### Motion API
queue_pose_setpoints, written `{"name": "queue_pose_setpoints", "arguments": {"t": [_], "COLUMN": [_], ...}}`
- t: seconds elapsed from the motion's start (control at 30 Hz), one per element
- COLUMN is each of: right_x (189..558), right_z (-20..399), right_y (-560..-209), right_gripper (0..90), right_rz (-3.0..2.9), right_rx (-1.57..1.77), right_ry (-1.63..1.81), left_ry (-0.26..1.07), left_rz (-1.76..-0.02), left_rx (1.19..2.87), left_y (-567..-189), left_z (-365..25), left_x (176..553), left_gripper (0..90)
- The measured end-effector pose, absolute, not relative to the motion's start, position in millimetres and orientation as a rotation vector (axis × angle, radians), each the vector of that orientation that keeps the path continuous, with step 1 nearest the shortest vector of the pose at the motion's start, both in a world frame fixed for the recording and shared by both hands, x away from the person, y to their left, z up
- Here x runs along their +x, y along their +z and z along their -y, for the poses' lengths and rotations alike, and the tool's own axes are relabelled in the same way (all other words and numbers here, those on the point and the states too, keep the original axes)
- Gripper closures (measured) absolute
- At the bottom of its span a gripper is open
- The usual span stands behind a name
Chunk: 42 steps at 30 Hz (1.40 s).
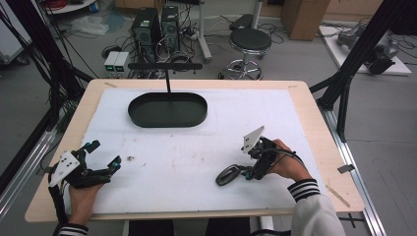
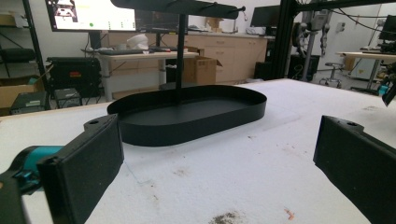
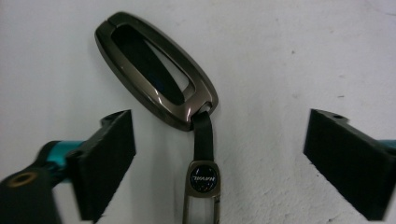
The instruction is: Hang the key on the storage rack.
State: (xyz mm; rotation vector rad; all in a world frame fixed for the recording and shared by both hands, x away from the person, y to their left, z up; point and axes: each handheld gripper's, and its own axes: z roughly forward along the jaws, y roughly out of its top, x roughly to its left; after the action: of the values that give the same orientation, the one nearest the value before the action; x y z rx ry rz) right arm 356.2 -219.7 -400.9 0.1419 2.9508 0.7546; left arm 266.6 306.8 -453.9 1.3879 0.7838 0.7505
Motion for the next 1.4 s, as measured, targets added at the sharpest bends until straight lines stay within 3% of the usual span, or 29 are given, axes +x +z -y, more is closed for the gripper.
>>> {"name": "queue_pose_setpoints", "arguments": {"t": [0.17,0.27,0.4,1.1,1.2,1.4], "right_x": [356.6,355.7,356.1,361.2,361.1,358.5], "right_z": [217.8,216.0,214.8,213.6,213.8,212.0], "right_y": [-403.0,-404.3,-405.3,-411.7,-411.3,-409.8], "right_gripper": [21.5,31.6,38.5,60.4,71.1,76.7], "right_rz": [-2.965,-2.983,-3.002,-3.106,-3.109,-3.111], "right_rx": [0.132,0.115,0.108,0.072,0.055,0.038], "right_ry": [0.742,0.681,0.656,0.579,0.58,0.563], "left_ry": [0.751,0.751,0.751,0.75,0.749,0.75], "left_rz": [-0.784,-0.785,-0.785,-0.785,-0.787,-0.786], "left_rx": [1.388,1.387,1.388,1.388,1.388,1.389], "left_y": [-453.9,-453.9,-453.9,-453.9,-453.9,-453.9], "left_z": [-306.8,-306.8,-306.7,-306.9,-307.2,-307.2], "left_x": [266.6,266.6,266.6,266.7,266.7,266.6], "left_gripper": [2.1,2.1,2.1,2.1,2.1,2.1]}}
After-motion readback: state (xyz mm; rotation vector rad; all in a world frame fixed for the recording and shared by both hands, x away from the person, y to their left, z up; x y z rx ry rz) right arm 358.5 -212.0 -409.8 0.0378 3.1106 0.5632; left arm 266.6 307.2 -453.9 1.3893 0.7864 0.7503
